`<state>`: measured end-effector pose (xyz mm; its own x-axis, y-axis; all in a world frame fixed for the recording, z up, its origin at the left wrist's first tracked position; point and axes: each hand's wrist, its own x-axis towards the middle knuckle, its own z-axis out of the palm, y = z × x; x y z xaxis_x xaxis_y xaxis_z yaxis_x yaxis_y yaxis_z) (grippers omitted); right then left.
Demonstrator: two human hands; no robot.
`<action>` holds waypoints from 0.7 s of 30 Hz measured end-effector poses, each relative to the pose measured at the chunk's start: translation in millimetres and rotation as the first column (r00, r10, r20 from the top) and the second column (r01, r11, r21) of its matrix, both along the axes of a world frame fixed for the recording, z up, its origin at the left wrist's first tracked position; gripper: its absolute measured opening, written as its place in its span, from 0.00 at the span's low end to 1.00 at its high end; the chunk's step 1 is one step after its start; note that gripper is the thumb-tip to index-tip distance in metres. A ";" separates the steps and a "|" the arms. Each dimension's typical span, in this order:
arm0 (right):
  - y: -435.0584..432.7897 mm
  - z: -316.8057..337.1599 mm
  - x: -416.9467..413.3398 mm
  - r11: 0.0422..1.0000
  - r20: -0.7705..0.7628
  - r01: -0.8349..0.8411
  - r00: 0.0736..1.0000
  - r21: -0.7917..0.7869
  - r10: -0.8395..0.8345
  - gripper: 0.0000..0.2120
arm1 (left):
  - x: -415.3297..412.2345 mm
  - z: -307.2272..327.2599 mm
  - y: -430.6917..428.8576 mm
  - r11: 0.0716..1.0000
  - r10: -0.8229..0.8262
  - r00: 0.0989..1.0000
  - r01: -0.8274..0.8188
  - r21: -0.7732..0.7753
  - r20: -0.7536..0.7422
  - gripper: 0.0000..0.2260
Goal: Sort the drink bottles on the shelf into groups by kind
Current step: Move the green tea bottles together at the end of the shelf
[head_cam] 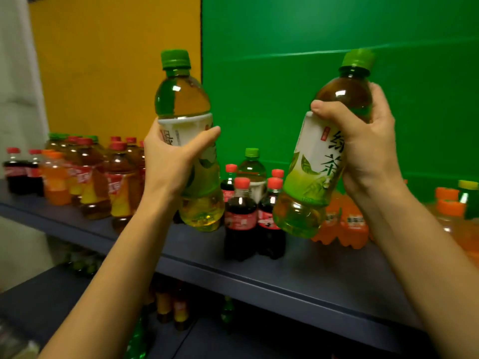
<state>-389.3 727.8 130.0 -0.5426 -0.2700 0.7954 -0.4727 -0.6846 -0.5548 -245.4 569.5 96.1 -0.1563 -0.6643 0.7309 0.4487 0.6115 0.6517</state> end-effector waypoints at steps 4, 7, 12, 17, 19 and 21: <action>-45.5 -11.8 33.9 0.999 0.034 -0.051 0.998 0.006 0.051 0.16 | 48.7 -13.8 -42.9 0.998 0.054 0.998 -0.055 0.028 0.026 0.21; -84.8 -19.2 62.3 0.996 0.069 -0.087 0.994 0.011 0.086 0.17 | 87.5 -23.7 -76.2 0.994 0.101 0.993 -0.102 0.027 0.054 0.23; -154.4 -38.5 112.9 0.991 0.090 -0.133 0.987 0.016 0.131 0.19 | 154.3 -41.1 -135.9 0.983 0.179 0.980 -0.182 0.030 0.087 0.28; -227.3 -51.5 166.7 0.979 0.097 -0.197 0.977 0.049 0.192 0.20 | 216.9 -57.3 -193.0 0.954 0.288 0.950 -0.295 0.048 0.120 0.31; -257.8 -55.6 187.4 0.976 0.096 -0.206 0.975 0.073 0.199 0.24 | 238.7 -62.1 -213.1 0.939 0.334 0.933 -0.342 0.045 0.133 0.31; -288.7 -60.1 207.2 0.972 0.095 -0.214 0.974 0.100 0.205 0.28 | 259.4 -66.1 -230.7 0.922 0.375 0.915 -0.385 0.043 0.150 0.29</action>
